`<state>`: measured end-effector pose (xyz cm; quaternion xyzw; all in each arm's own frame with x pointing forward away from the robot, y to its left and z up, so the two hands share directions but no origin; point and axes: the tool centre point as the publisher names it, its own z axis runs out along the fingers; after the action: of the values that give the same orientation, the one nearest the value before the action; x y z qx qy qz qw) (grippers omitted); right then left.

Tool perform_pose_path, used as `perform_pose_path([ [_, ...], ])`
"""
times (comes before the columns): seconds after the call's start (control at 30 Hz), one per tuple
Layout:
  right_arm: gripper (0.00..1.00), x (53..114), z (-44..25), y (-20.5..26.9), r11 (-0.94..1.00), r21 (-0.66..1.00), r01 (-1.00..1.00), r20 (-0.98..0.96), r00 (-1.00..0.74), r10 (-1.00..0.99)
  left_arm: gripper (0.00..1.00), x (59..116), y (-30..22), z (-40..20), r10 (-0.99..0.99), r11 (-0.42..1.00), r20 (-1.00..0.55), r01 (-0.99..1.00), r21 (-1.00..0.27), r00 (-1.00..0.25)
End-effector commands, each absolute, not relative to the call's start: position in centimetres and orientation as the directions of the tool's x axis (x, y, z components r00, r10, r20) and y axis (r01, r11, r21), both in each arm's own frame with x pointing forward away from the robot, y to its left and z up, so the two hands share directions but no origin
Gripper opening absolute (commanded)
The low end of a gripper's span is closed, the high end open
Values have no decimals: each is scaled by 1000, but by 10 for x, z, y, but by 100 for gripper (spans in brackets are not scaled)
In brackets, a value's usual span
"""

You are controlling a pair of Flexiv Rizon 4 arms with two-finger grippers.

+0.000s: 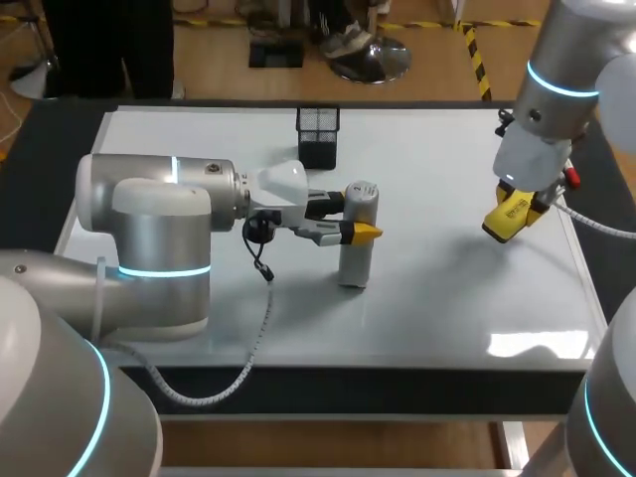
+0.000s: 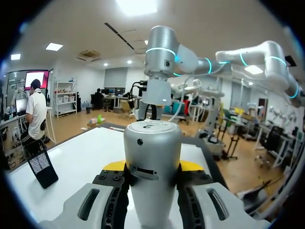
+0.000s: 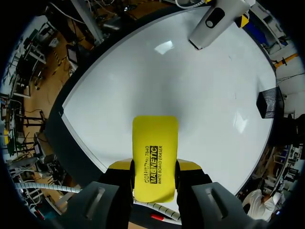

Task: Pick up the inspection probe, press it on each red-marked spot on the whiteboard one by one, put down the probe, pick up the eraser, and wipe off all the red marks.

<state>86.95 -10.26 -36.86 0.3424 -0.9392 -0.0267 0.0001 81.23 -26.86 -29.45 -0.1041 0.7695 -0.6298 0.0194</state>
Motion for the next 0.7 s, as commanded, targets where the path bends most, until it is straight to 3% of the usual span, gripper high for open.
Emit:
perform_pose_path([
  [0.03, 0, 870, -368, -103, 763, 48, -644, -15, -764, -645, 0, 813, -270, -298, -188, 183, 100, -135, -974, -977],
  [0.7, 0, 870, -368, -103, 763, 48, -644, -15, -764, -645, 0, 808, -261, -286, -203, 164, 81, -115, -980, -976],
])
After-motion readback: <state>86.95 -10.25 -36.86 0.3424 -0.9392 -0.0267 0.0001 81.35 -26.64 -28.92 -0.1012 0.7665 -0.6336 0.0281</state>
